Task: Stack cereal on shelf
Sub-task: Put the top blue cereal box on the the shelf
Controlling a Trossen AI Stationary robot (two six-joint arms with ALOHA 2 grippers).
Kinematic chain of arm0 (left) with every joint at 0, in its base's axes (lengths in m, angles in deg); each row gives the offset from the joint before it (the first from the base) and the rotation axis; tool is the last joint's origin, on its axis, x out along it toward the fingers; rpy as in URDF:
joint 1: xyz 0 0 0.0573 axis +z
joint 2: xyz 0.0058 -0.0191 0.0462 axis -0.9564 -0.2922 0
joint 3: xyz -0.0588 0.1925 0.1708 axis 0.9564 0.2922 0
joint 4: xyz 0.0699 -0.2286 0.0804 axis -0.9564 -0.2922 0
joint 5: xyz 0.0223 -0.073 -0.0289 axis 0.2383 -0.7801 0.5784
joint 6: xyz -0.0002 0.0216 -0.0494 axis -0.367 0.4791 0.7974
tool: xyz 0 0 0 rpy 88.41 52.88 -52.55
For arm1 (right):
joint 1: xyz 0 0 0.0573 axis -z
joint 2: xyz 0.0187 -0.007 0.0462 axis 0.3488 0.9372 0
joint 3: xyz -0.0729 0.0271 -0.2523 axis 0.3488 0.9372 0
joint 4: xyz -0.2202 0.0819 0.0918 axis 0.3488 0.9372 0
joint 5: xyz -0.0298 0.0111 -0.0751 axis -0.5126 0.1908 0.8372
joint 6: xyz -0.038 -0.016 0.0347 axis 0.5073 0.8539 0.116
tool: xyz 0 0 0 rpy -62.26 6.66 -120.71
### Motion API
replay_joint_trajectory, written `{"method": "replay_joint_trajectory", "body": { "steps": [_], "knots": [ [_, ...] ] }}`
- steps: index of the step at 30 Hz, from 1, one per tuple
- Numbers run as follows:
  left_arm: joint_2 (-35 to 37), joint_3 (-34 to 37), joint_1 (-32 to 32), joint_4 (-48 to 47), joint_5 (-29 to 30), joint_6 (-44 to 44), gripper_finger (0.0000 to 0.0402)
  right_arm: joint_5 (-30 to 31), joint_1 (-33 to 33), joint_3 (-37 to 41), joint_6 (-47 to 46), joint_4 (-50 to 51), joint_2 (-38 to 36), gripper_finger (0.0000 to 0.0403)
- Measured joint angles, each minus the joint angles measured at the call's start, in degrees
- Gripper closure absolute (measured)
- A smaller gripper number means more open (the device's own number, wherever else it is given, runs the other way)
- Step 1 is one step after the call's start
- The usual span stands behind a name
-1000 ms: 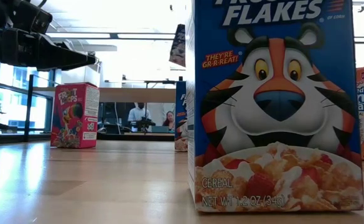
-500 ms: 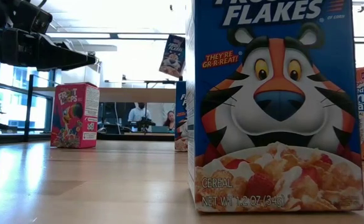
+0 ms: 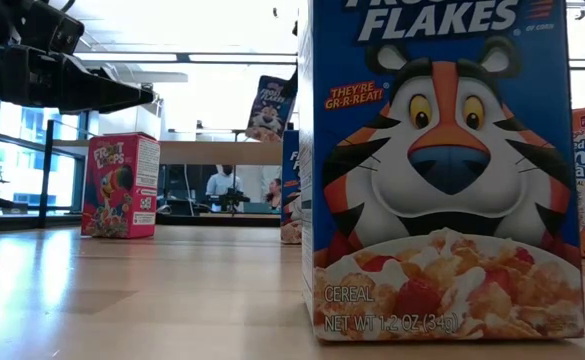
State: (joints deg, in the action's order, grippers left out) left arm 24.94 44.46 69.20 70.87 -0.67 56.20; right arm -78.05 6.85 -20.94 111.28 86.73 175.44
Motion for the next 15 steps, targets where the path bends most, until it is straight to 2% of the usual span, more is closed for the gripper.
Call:
{"method": "replay_joint_trajectory", "body": {
  "steps": [15],
  "knots": [
    [0.0,0.0,0.0,0.0,0.0,0.0,0.0181,-1.9,0.1,0.0,3.0,2.7,0.0,0.0238]
  ]
}}
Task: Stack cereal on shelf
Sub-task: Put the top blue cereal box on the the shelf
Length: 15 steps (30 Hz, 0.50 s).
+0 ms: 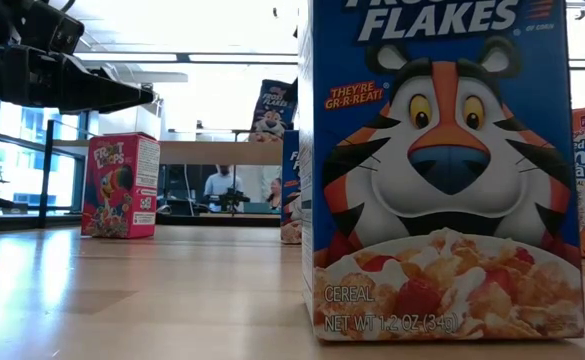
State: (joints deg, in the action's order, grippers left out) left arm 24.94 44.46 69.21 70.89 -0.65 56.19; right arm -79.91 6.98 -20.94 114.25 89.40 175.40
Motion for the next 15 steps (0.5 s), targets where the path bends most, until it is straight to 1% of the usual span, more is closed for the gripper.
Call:
{"method": "replay_joint_trajectory", "body": {
  "steps": [10,15],
  "knots": [
    [0.0,0.0,0.0,0.0,0.0,0.0,0.0181,-0.4,0.1,0.0,0.6,0.2,0.1,0.0237],
    [0.0,0.0,0.0,0.0,0.0,0.0,0.0181,-1.2,0.3,0.0,0.5,-0.7,1.1,0.0230]
  ]
}}
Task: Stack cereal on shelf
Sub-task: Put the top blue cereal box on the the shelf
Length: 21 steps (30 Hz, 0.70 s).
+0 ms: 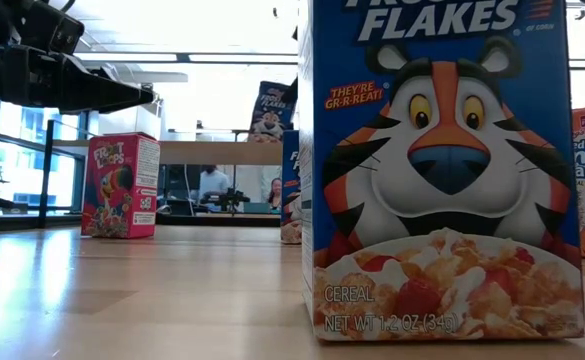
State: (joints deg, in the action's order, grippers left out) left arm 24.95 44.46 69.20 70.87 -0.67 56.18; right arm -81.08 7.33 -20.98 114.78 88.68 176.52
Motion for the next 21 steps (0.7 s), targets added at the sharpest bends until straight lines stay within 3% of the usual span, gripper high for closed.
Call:
{"method": "replay_joint_trajectory", "body": {
  "steps": [21],
  "knots": [
    [0.0,0.0,0.0,0.0,0.0,0.0,0.0181,-0.2,0.0,0.0,0.0,-1.1,0.5,0.0227]
  ]
}}
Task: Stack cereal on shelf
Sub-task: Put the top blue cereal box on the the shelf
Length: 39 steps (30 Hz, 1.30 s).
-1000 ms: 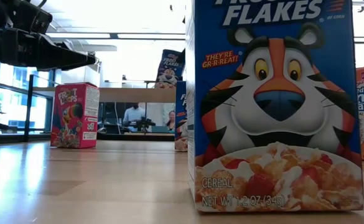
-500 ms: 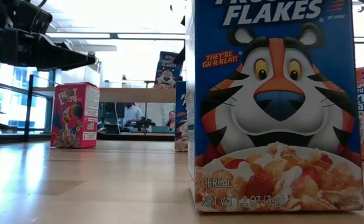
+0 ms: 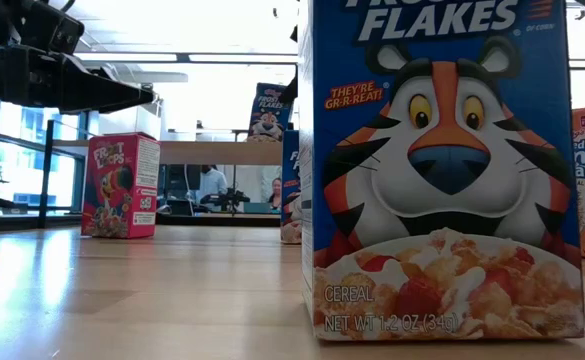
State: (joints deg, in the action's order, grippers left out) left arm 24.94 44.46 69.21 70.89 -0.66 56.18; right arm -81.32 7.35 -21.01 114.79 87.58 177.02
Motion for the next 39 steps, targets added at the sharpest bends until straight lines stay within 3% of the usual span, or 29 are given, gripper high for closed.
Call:
{"method": "replay_joint_trajectory", "body": {
  "steps": [10,27,39],
  "knots": [
    [0.0,0.0,0.0,0.0,0.0,0.0,0.0181,0.1,0.0,0.2,0.0,0.6,0.3,0.0199],
    [0.0,0.0,0.0,0.0,0.0,0.0,0.0181,-2.0,0.9,0.2,-0.1,-0.7,0.3,0.0196],
    [0.0,0.0,0.0,0.0,0.0,0.0,0.0181,-1.4,0.9,0.2,0.0,-0.7,0.2,0.0155]
  ]
}}
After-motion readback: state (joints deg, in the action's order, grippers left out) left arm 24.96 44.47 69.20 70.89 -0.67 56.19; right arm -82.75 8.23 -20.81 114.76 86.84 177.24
